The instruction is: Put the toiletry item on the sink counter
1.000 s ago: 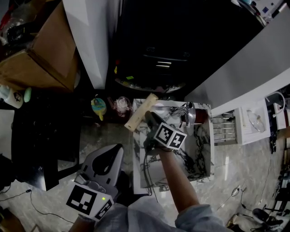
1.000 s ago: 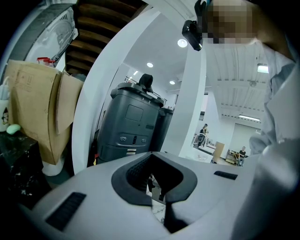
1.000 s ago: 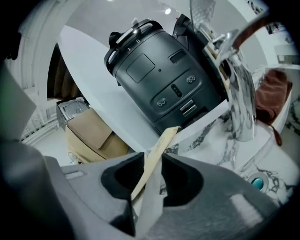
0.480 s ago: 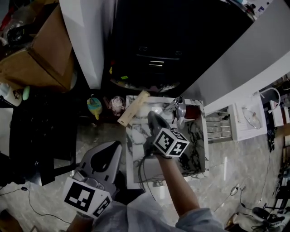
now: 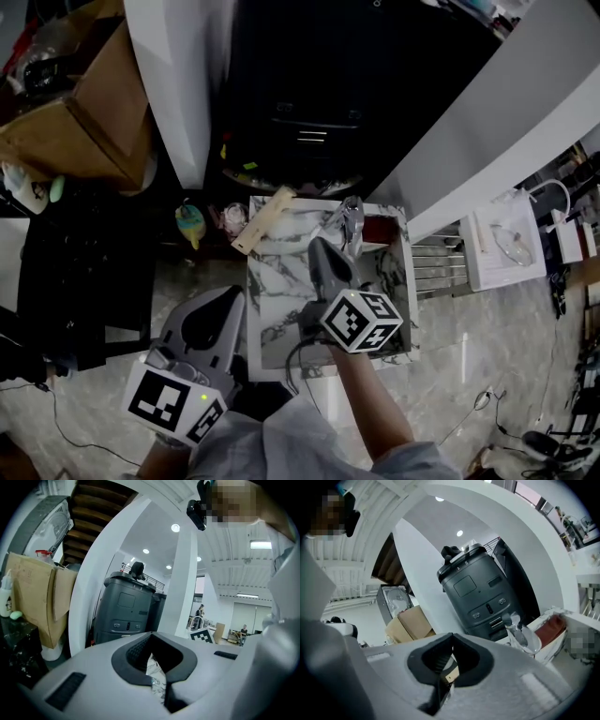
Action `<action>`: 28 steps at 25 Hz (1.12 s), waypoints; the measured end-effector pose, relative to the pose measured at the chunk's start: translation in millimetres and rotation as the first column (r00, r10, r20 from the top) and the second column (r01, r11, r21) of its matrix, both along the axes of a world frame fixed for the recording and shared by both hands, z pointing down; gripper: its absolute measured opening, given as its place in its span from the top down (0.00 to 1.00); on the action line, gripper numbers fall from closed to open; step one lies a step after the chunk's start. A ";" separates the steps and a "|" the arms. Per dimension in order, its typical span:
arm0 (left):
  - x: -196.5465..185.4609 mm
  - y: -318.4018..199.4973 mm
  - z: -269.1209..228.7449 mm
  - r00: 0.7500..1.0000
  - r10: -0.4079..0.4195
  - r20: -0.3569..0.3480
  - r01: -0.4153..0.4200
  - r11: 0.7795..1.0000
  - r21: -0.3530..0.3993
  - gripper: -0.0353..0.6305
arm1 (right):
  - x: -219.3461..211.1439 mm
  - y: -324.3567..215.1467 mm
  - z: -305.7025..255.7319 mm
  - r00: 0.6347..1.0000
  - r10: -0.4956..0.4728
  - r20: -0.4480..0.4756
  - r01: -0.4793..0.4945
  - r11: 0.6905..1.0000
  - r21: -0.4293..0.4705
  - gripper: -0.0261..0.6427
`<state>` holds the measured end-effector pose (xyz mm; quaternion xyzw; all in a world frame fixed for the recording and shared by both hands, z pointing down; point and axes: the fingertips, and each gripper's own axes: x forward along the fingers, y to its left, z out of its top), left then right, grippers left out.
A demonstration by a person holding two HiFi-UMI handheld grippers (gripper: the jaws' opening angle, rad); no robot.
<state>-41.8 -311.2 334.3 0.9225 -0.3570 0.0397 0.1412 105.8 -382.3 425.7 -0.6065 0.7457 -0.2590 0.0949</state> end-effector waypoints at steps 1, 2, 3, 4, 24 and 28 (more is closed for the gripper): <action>1.0 3.2 -2.1 1.000 -0.004 -0.001 0.004 1.000 0.004 0.94 | 1.3 6.4 -7.8 1.000 0.001 -0.009 -0.001 1.000 0.013 0.96; 1.9 6.6 -4.2 1.000 -0.007 -0.002 0.007 1.000 0.009 0.94 | 2.6 12.8 -15.3 1.000 0.003 -0.019 -0.002 1.000 0.027 0.96; 2.9 9.9 -6.1 1.000 -0.011 -0.003 0.011 1.000 0.013 0.94 | 4.0 19.1 -22.5 1.000 0.004 -0.030 -0.003 0.999 0.040 0.96; 3.9 13.1 -8.1 1.000 -0.015 -0.004 0.015 1.000 0.017 0.94 | 5.4 25.2 -29.2 0.999 0.006 -0.041 -0.003 0.999 0.051 0.96; 26.4 75.0 -47.3 0.998 -0.063 -0.023 0.065 0.993 0.102 0.94 | 9.9 126.7 -116.1 0.978 -0.037 -0.204 0.079 0.976 0.202 0.96; 31.3 85.3 -54.2 0.998 -0.057 -0.034 0.060 0.992 0.114 0.94 | 11.6 141.4 -128.2 0.980 -0.041 -0.194 0.084 0.972 0.219 0.96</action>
